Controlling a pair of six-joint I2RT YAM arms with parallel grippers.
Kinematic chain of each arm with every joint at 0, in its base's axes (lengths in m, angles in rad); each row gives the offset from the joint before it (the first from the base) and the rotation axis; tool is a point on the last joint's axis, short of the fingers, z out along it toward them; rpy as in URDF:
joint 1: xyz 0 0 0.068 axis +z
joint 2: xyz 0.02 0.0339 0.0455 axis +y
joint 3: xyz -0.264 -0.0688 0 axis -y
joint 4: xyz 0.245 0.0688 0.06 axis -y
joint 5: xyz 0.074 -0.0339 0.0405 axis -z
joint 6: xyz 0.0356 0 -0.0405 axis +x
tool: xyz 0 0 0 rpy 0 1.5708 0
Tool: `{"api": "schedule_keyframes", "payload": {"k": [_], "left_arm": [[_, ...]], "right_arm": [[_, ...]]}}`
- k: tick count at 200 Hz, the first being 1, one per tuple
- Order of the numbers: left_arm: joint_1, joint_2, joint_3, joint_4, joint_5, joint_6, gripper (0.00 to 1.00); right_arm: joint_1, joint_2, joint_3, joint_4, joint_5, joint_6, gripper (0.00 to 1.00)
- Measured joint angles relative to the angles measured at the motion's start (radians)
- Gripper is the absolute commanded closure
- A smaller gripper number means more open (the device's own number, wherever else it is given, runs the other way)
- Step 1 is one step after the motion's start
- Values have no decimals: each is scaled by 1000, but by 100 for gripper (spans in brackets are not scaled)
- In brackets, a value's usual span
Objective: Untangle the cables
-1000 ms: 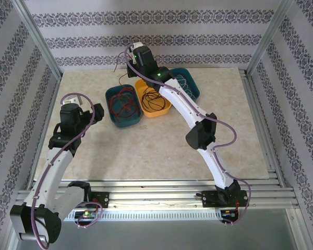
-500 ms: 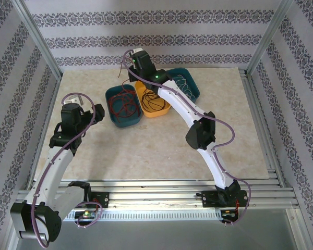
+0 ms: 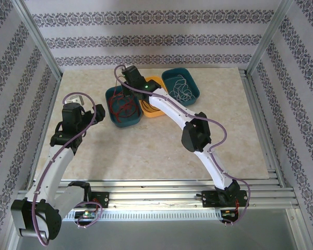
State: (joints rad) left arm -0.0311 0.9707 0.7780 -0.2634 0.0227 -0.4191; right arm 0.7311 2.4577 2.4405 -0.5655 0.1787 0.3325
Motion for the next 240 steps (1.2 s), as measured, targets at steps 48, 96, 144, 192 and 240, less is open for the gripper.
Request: {"api": "schedule_keyframes", "payload": {"k": [48, 96, 144, 192, 240], "left_arm": [[0, 0, 0, 0, 1, 0, 1], [0, 0, 0, 0, 3, 0, 1], [0, 0, 0, 0, 3, 0, 1], [0, 1, 0, 0, 8, -5, 1], [0, 1, 0, 0, 18, -8, 1]], "right_arm": [[-1, 12, -46, -1, -7, 53, 93], [0, 38, -48, -6, -34, 82, 90], [0, 77, -48, -15, -67, 89, 89], [0, 100, -48, -41, -98, 88, 77], [0, 95, -36, -64, -99, 77, 63]]}}
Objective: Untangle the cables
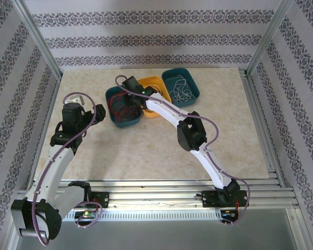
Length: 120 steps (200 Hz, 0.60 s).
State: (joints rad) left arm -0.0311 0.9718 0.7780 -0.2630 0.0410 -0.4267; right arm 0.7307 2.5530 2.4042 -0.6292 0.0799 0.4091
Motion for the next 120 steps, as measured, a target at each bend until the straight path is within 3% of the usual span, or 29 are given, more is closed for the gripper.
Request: {"api": "schedule_keyframes", "payload": {"k": [80, 120], "left_arm": [[0, 0, -14, 8, 8, -8, 1], [0, 2, -21, 15, 7, -14, 1]], "right_arm": [[0, -181, -69, -18, 60, -24, 51], [0, -346, -203, -6, 114, -38, 41]]}}
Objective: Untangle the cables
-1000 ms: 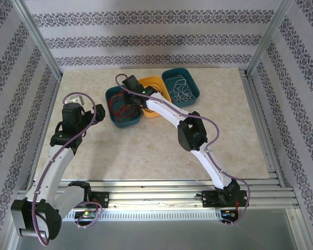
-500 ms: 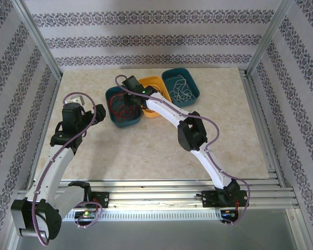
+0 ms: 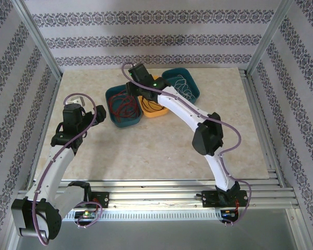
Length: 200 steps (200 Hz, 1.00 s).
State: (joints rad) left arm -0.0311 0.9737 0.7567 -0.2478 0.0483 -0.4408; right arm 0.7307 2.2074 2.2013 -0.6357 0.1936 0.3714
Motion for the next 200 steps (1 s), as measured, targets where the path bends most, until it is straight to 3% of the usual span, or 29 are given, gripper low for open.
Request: {"api": "schedule_keyframes", "payload": {"k": [32, 50, 72, 135, 169, 200], "left_arm": [[0, 0, -32, 18, -4, -9, 1], [0, 0, -60, 39, -16, -10, 1], [0, 0, -109, 72, -40, -12, 1], [0, -38, -307, 262, -136, -7, 1], [0, -33, -387, 409, -182, 39, 1], [0, 12, -406, 525, -225, 84, 1]], "right_arm": [[0, -193, -243, 42, 73, -4, 33], [-2, -329, -425, 78, 133, -3, 23], [-5, -504, -648, 111, 231, -9, 2], [-97, -947, -1167, 155, 504, 16, 2], [-158, -1164, -1417, 257, 549, -5, 2], [-224, -1425, -1680, 472, 561, -92, 2]]}}
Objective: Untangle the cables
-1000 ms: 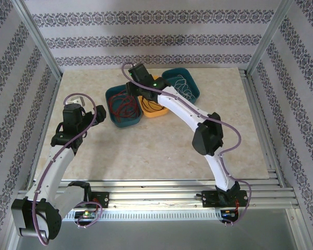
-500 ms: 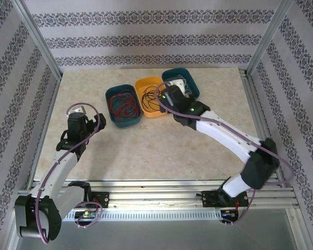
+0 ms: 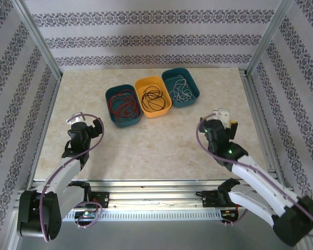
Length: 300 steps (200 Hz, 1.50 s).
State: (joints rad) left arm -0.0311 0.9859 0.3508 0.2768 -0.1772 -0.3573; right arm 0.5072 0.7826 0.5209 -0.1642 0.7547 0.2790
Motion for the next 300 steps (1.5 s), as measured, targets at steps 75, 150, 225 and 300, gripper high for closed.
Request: {"api": "schedule_keyframes", "payload": {"k": [75, 150, 225, 300], "left_arm": [[27, 163, -21, 203, -30, 184, 1], [74, 481, -85, 638, 175, 268, 1], [85, 616, 6, 720, 336, 319, 1], [85, 615, 21, 703, 360, 332, 1]], "right_arm": [[-113, -335, -335, 310, -76, -195, 2], [-246, -241, -386, 435, -188, -204, 2], [-307, -126, -431, 595, -315, -227, 2], [-389, 195, -415, 780, -455, -265, 2]]}}
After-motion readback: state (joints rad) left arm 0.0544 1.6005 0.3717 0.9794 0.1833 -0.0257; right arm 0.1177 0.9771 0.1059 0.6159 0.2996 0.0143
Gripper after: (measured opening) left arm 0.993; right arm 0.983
